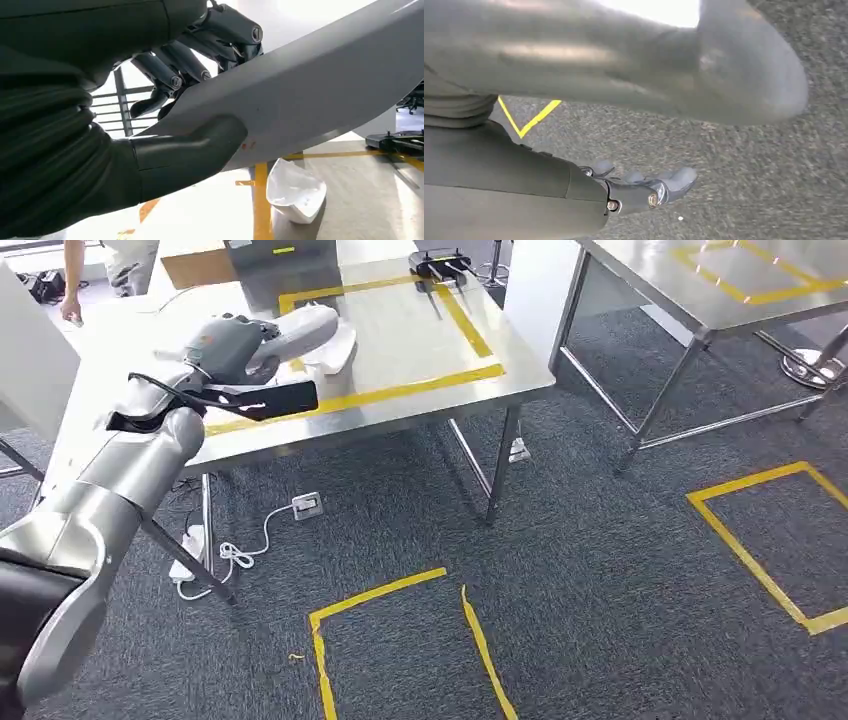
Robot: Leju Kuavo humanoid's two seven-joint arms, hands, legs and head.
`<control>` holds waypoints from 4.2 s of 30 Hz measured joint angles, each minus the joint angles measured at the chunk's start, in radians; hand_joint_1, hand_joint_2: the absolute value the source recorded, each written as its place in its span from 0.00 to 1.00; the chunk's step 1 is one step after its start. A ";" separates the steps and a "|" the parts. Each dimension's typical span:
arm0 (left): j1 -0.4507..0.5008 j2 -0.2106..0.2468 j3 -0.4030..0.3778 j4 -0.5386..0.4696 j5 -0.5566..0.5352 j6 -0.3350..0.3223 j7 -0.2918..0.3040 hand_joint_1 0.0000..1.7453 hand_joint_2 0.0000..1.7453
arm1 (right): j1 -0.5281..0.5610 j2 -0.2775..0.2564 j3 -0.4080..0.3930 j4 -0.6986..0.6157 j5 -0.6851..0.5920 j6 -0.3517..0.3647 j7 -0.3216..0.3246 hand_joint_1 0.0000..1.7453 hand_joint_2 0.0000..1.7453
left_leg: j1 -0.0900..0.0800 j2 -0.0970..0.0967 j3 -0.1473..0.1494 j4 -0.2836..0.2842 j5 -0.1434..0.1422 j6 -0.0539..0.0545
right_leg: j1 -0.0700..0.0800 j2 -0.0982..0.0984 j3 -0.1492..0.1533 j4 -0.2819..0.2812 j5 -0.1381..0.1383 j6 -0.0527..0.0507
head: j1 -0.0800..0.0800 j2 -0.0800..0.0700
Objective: Take the parts from the cabinet and place them on the table.
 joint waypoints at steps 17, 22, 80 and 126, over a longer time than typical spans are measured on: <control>0.003 0.106 0.000 0.050 -0.016 0.002 0.054 1.00 1.00 | 0.000 0.006 -0.001 0.000 0.000 -0.002 0.017 0.00 0.00 | -0.007 0.010 -0.134 0.003 0.105 -0.012 | 0.013 0.014 0.152 0.000 -0.157 -0.048 | 0.001 0.000; 0.007 0.140 0.000 0.057 -0.012 0.016 0.079 1.00 1.00 | -0.002 0.005 -0.002 0.000 0.001 -0.003 0.013 0.00 0.00 | 0.004 0.008 -0.080 -0.013 0.091 0.016 | 0.013 0.009 0.109 0.122 -0.155 -0.031 | 0.007 0.000; 0.159 0.254 0.101 0.134 -0.045 0.161 0.119 1.00 1.00 | 0.006 0.003 -0.035 0.000 -0.009 -0.018 0.035 0.00 0.00 | 0.015 0.008 -0.123 0.000 0.110 -0.029 | 0.015 0.018 0.140 -0.016 -0.142 -0.043 | 0.000 0.000; 0.152 0.227 0.150 0.122 -0.175 0.275 0.129 0.00 1.00 | 0.005 0.002 -0.035 0.003 0.018 -0.015 0.018 0.00 0.00 | 0.018 0.008 -0.100 0.012 0.084 -0.048 | 0.001 0.008 0.062 0.010 -0.081 -0.051 | 0.002 0.000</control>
